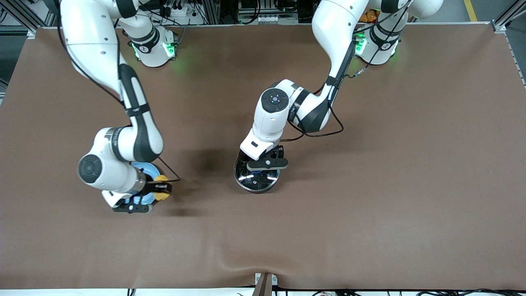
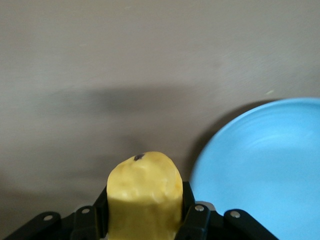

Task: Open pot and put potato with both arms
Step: 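Grasp the yellow potato with the right gripper and lift it off the plate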

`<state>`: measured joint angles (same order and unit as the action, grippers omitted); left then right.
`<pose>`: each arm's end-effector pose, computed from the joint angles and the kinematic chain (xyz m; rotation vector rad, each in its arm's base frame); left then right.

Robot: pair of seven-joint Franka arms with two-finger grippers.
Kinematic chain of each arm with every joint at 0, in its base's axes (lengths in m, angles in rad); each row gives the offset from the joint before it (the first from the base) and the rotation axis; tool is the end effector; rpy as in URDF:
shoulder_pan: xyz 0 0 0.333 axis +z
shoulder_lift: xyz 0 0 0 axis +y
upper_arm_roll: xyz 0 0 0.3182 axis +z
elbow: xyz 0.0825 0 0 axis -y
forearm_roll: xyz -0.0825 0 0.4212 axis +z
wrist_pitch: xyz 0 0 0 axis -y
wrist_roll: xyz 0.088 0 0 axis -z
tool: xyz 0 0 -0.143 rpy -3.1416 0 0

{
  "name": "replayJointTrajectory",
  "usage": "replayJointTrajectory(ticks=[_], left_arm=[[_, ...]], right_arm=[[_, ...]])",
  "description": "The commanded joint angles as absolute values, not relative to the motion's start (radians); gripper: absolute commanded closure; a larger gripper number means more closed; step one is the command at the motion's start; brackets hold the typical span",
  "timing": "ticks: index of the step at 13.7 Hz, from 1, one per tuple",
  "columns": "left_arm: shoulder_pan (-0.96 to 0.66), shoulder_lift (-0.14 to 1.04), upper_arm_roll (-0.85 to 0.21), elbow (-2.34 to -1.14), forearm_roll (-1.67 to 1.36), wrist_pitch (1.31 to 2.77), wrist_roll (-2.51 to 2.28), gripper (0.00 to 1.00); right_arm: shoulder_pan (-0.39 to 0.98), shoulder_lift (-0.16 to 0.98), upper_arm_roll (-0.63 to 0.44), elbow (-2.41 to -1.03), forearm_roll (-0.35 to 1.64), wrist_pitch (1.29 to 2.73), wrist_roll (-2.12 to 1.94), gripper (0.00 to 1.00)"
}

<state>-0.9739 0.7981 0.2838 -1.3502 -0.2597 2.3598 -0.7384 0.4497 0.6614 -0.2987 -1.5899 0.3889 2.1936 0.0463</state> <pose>0.5818 -0.5526 0.2314 2.9559 0.1539 0.2623 0.7091 0.1531 0.2019 -3.0118 0.1043 0.0464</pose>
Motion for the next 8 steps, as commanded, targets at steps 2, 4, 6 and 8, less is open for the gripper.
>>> replayJointTrajectory(ticks=[2, 4, 6, 8], left_arm=[[-0.992, 0.831, 0.311, -1.328, -0.281, 2.365, -0.742, 0.0], [-0.992, 0.831, 0.31, -1.327, -0.282, 2.365, -0.744, 0.0], [-1.003, 0.821, 0.31, -1.321, -0.282, 2.367, -0.749, 0.0], [-1.006, 0.818, 0.308, -1.29, -0.282, 2.367, -0.752, 0.0]], right_arm=[[0.558, 0.637, -0.308, -1.56, 0.4, 2.169, 0.228, 0.92], [0.593, 0.638, -0.307, -1.539, 0.403, 2.171, 0.287, 0.92], [0.626, 0.638, -0.307, -1.52, 0.405, 2.171, 0.319, 0.93], [0.635, 0.638, -0.305, -1.514, 0.411, 2.171, 0.322, 0.96]])
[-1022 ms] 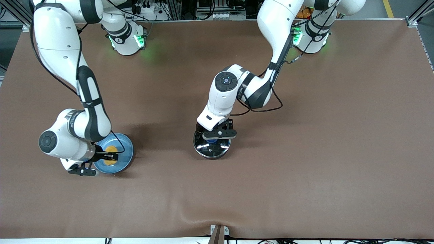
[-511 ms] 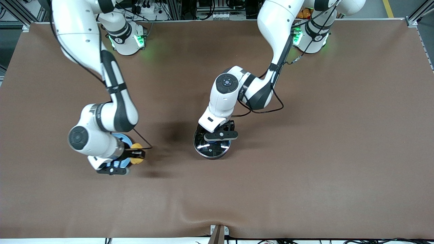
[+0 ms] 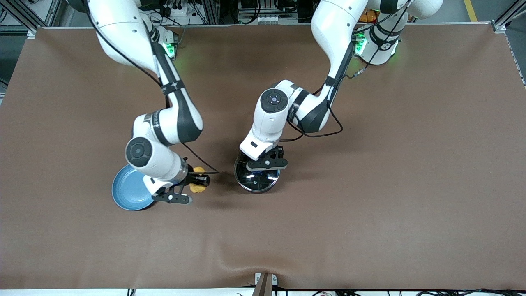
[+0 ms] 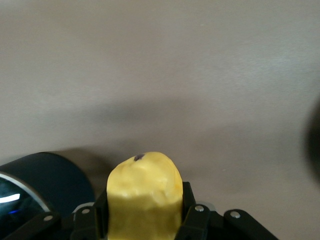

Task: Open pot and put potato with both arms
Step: 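Grasp the yellow potato with the right gripper and lift it off the plate, then grasp the blue lid knob with the left gripper and lift the lid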

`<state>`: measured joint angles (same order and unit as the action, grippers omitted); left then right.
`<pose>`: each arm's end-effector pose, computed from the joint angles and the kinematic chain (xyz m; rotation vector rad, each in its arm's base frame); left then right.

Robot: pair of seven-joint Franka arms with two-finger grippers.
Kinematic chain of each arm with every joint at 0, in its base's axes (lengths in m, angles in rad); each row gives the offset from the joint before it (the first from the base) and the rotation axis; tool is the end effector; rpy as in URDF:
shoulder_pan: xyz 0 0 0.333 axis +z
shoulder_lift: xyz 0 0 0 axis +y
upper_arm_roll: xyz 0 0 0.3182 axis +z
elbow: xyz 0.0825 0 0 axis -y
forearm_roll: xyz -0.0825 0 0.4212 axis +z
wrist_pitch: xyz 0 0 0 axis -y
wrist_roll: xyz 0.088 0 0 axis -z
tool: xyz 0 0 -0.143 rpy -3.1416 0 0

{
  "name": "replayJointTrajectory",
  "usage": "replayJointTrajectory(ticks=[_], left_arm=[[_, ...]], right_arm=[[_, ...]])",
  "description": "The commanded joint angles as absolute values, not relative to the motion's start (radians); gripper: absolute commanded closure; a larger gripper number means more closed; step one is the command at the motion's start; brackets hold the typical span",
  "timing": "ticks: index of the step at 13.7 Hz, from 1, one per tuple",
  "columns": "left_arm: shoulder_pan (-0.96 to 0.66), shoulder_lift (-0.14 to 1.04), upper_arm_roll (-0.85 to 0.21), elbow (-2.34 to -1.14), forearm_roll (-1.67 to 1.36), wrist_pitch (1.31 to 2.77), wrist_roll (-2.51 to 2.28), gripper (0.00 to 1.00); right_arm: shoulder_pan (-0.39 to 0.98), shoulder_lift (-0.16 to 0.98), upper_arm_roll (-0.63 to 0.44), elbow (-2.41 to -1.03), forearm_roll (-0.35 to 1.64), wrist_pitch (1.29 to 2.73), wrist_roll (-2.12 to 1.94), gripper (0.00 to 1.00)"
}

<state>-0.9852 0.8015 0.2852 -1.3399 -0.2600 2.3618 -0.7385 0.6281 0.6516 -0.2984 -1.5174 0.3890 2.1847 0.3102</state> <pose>0.5774 -0.5611 0.2344 2.9494 0.1354 0.2710 0.6890 0.2917 0.2425 -2.9809 0.2024 -0.0053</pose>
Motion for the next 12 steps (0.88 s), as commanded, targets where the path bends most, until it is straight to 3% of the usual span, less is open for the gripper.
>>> replayJointTrajectory(ticks=[1, 12], left_arm=[[-1.006, 0.821, 0.308, -1.282, -0.285, 2.371, -0.752, 0.0], [-1.006, 0.87, 0.334, -1.293, -0.296, 2.416, -0.724, 0.0]], right_arm=[[0.637, 0.638, -0.307, -1.513, 0.411, 2.172, 0.322, 0.97], [0.643, 0.638, -0.307, -1.513, 0.413, 2.172, 0.324, 0.97]])
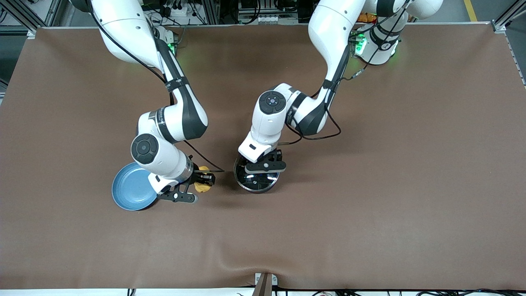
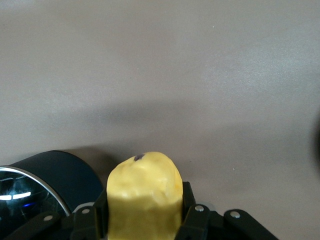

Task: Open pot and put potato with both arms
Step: 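Grasp the blue lid knob with the left gripper and lift the lid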

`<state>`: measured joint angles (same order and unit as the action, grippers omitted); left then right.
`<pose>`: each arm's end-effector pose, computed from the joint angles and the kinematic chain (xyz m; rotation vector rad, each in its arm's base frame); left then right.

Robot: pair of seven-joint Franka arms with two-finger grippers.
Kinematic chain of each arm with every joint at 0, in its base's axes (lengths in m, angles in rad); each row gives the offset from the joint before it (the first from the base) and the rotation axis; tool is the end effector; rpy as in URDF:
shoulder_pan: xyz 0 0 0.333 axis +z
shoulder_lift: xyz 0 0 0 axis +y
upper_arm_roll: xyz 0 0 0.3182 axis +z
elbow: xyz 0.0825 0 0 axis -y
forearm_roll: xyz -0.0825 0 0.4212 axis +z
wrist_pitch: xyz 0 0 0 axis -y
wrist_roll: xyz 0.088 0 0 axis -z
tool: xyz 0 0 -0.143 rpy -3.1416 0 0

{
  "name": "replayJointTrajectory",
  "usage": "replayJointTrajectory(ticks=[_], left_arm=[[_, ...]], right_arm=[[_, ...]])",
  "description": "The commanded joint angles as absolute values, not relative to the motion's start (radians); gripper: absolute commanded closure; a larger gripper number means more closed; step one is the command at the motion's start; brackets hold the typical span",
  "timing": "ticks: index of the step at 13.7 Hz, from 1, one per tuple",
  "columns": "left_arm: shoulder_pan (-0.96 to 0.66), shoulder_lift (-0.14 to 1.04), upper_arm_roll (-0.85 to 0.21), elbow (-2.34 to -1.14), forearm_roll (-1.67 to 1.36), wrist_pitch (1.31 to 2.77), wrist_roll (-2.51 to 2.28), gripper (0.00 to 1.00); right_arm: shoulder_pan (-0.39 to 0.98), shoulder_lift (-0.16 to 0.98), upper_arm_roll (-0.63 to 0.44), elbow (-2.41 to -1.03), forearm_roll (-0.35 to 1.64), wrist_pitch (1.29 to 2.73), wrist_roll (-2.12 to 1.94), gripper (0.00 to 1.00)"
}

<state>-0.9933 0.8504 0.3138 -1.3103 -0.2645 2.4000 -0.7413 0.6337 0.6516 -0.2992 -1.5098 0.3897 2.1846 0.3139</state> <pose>0.5894 -0.5597 0.2194 2.9475 0.1446 0.3305 0.6894 0.2966 0.2463 -2.9777 0.1980 -0.0142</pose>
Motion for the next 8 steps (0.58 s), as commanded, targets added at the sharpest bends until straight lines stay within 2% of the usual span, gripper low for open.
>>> replayJointTrajectory(ticks=[1, 3, 4, 5, 6, 7, 8], left_arm=[[-1.008, 0.874, 0.334, -1.295, -0.296, 2.416, -0.724, 0.0], [-1.008, 0.874, 0.333, -1.301, -0.298, 2.416, -0.724, 0.0], [-1.008, 0.874, 0.333, -1.301, -0.298, 2.416, -0.726, 0.09], [-1.008, 0.874, 0.333, -1.301, -0.298, 2.416, -0.726, 0.29], [-1.008, 0.873, 0.33, -1.301, -0.299, 2.416, -0.729, 0.44], [-1.008, 0.873, 0.328, -1.301, -0.304, 2.415, -0.729, 0.5], [-1.008, 0.871, 0.327, -1.301, -0.328, 2.414, -0.729, 0.5]], right_arm=[[0.643, 0.638, -0.307, -1.513, 0.413, 2.172, 0.324, 0.97], [0.643, 0.638, -0.307, -1.513, 0.411, 2.172, 0.324, 0.97], [0.643, 0.638, -0.307, -1.513, 0.411, 2.172, 0.324, 0.97], [0.641, 0.638, -0.307, -1.513, 0.411, 2.172, 0.324, 0.97], [0.643, 0.638, -0.307, -1.513, 0.411, 2.172, 0.324, 0.97], [0.643, 0.638, -0.307, -1.513, 0.411, 2.172, 0.324, 0.97], [0.643, 0.638, -0.307, -1.513, 0.411, 2.172, 0.324, 0.97]])
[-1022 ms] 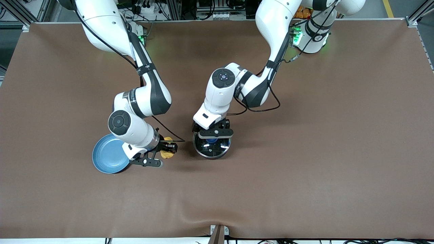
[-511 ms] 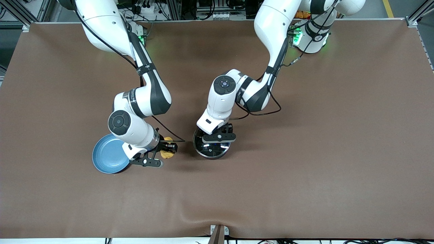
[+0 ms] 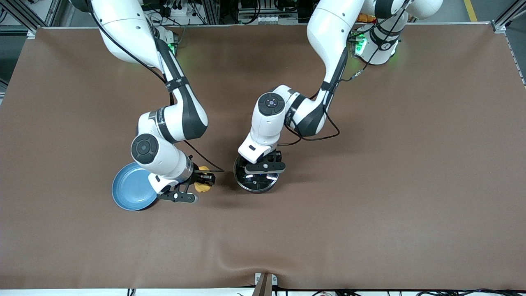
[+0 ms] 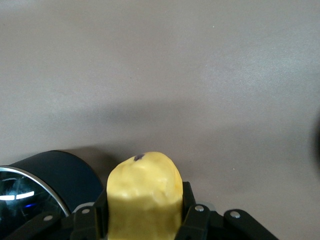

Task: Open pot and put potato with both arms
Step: 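Grasp the blue lid knob with the left gripper and lift the lid, then move the lid aside with the left gripper while the right gripper carries potato over pot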

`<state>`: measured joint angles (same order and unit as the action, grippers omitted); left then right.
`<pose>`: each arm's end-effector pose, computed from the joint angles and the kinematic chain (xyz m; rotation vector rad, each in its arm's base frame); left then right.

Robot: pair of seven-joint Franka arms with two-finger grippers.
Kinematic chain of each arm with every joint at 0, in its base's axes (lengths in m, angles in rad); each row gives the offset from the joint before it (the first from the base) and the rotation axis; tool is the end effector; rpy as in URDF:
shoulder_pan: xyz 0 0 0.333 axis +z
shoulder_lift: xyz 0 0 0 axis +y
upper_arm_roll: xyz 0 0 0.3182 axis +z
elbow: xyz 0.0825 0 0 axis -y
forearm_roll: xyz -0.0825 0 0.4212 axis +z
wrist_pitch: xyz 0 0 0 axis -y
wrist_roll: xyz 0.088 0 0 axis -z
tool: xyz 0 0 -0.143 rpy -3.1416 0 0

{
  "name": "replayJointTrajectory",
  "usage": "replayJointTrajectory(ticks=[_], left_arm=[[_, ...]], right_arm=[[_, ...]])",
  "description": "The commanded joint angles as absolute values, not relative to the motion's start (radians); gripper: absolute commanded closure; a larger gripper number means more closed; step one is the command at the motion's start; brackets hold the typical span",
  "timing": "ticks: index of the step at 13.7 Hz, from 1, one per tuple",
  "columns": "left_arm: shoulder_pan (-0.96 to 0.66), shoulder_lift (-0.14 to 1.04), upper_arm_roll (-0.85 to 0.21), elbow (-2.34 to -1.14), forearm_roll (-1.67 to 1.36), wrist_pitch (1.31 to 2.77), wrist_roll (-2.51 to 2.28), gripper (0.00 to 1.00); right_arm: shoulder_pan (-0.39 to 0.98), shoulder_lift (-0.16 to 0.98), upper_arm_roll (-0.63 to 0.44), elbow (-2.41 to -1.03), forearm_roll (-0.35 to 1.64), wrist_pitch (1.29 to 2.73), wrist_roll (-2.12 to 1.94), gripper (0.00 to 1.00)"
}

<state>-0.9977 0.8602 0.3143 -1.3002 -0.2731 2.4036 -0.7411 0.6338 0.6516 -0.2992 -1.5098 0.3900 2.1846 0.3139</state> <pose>0.5877 -0.5644 0.2173 2.9409 0.1422 0.3298 0.6894 0.2967 0.2463 -2.9774 0.1981 -0.0141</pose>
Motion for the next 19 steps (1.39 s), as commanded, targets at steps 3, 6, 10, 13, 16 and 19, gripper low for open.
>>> replayJointTrajectory(ticks=[3, 6, 10, 13, 16, 19], left_arm=[[-1.008, 0.873, 0.319, -1.301, -0.418, 2.407, -0.73, 0.63], [-1.008, 0.864, 0.318, -1.299, -0.451, 2.387, -0.73, 0.7], [-1.005, 0.825, 0.351, -1.289, -0.448, 2.231, -0.71, 0.69], [-1.0, 0.782, 0.389, -1.238, -0.448, 2.12, -0.707, 0.67], [-0.996, 0.75, 0.406, -1.23, -0.446, 2.071, -0.703, 0.67], [-0.973, 0.729, 0.462, -1.242, -0.446, 2.003, -0.441, 0.67]], right_arm=[[0.643, 0.638, -0.307, -1.513, 0.411, 2.172, 0.324, 0.96], [0.643, 0.638, -0.307, -1.513, 0.411, 2.172, 0.324, 0.96], [0.643, 0.638, -0.307, -1.513, 0.411, 2.172, 0.324, 0.96], [0.643, 0.638, -0.307, -1.511, 0.411, 2.171, 0.324, 0.96], [0.653, 0.638, -0.305, -1.493, 0.411, 2.171, 0.36, 0.97], [0.721, 0.658, -0.305, -1.442, 0.4, 2.172, 0.429, 1.0]])
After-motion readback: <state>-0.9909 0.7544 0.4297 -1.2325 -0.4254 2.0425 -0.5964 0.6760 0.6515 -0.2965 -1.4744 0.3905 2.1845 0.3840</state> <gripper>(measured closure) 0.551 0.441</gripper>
